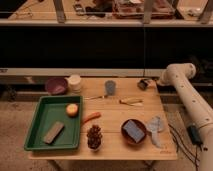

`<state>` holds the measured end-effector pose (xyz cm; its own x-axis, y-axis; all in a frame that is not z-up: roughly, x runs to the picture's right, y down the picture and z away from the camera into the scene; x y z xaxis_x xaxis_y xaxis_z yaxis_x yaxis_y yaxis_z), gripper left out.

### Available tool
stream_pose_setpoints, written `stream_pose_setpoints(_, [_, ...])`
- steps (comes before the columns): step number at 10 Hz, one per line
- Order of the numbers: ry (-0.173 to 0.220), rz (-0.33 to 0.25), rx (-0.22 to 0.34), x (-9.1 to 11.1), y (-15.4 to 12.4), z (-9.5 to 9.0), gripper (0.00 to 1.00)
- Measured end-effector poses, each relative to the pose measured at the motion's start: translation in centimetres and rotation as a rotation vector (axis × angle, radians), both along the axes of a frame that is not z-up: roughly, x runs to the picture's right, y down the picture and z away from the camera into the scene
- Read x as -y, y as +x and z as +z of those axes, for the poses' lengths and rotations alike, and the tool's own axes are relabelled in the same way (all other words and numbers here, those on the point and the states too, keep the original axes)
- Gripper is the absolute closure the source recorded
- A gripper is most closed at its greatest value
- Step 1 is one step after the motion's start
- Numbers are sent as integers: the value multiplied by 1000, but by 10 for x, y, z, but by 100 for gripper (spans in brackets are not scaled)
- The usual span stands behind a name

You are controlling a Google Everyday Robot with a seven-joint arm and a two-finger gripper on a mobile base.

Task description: Wipe table surface with brush

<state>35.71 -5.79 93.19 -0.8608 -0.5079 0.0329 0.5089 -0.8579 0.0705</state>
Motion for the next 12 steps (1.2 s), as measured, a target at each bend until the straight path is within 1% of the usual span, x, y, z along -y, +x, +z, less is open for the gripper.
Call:
stream_pose_setpoints(1, [3, -14, 25, 1, -21, -1, 100])
stream_pose_setpoints(2, [10, -47, 63, 2, -52, -5, 100])
stream_pose_setpoints(3, [15, -70, 89, 1, -70, -9, 100])
stream_pose_setpoints(4, [20, -110, 116, -3, -86, -16, 100])
stream_pose_setpoints(5, [19, -128, 133, -10, -97, -25, 100])
stream_pose_setpoints(7, [14, -137, 134, -18, -105, -33, 100])
stream_pose_setpoints(8, [9, -137, 131, -21, -105, -35, 100])
stream_pose_setpoints(9, [4, -130, 119, -25, -95, -38, 100])
stream_pose_setpoints(11, [5, -114, 87, -27, -65, -41, 100])
stream_pose_setpoints(12, [9, -102, 60, -27, -37, -44, 100])
